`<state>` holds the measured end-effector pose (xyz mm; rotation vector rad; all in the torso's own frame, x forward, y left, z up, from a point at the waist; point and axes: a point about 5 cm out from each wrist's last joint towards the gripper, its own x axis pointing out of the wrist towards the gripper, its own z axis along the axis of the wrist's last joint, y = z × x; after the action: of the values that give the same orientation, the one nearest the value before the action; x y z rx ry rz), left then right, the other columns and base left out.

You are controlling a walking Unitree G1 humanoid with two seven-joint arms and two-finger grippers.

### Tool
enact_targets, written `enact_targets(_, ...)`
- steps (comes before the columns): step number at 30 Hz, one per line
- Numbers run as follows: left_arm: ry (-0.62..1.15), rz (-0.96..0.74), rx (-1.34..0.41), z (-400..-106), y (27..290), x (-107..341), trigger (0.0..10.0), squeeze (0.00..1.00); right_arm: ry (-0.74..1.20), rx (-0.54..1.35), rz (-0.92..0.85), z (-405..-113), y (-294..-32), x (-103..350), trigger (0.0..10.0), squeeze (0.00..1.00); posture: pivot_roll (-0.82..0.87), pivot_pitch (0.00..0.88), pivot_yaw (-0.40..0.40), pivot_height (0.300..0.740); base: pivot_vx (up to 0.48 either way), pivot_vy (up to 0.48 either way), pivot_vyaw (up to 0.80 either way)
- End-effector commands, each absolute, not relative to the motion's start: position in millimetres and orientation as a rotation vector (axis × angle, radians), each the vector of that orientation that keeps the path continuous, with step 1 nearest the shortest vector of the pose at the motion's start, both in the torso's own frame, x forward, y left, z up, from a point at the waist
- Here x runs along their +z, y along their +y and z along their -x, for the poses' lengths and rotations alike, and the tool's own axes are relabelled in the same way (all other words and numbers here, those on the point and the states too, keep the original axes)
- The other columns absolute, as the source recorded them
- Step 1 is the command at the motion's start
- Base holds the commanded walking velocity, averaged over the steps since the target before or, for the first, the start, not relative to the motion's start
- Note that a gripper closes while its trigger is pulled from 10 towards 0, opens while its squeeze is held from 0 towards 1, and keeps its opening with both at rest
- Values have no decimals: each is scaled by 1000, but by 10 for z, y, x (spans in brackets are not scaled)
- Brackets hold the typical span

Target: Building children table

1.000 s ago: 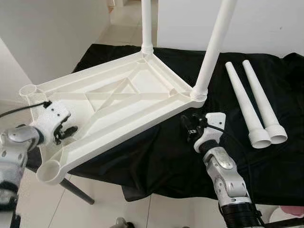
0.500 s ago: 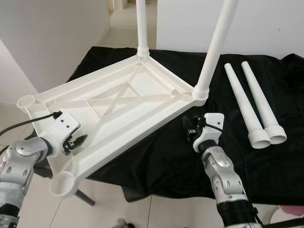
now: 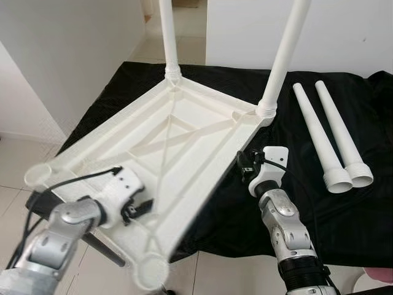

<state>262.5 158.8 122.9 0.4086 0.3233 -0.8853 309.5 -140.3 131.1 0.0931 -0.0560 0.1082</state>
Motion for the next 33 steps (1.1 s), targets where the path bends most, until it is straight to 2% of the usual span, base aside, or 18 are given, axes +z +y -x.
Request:
enact_targets(1,341,-336,-1142,-2456,1220,1166,10000,0,-55,102,-94,-3111,-1384,1298,10000,0,-3,51,75,740,0,0,0)
enact_targets(5,327,-325,-1154,-2442,1120,1170,10000,0,-56,97,-94,-3113,-1389,1291,10000,0,-9,31,70,740,0,0,0)
enact_targets(9,268,-319,-1086,-2570,977,1250,10000,0,-61,86,-91,-3128,-1403,1312,10000,0,-17,74,70,740,0,0,0)
enact_targets(10,240,-317,-1032,-2672,1024,1322,10000,0,-65,82,-89,-3123,-1413,1317,10000,0,-10,76,65,740,0,0,0)
enact_targets(13,231,-320,-1019,-2705,1064,1352,10000,0,-64,77,-88,-3120,-1423,1311,10000,0,-10,76,65,740,0,0,0)
enact_targets(17,185,-368,-962,-2815,1371,1515,10000,0,-62,75,-87,-3099,-1418,1291,10000,0,-1,95,59,740,0,0,0)
enact_targets(20,202,-418,-949,-2825,1518,1534,10000,0,-54,66,-87,-3081,-1428,1268,10000,0,2,102,61,740,0,0,0)
enact_targets(24,206,-432,-946,-2824,1564,1541,10000,0,-51,56,-90,-3075,-1438,1260,10000,0,2,102,61,740,0,0,0)
enact_targets(33,278,-467,-930,-2747,1809,1520,10000,0,17,-124,-125,-3091,-1549,1130,10000,0,5,106,63,740,0,0,0)
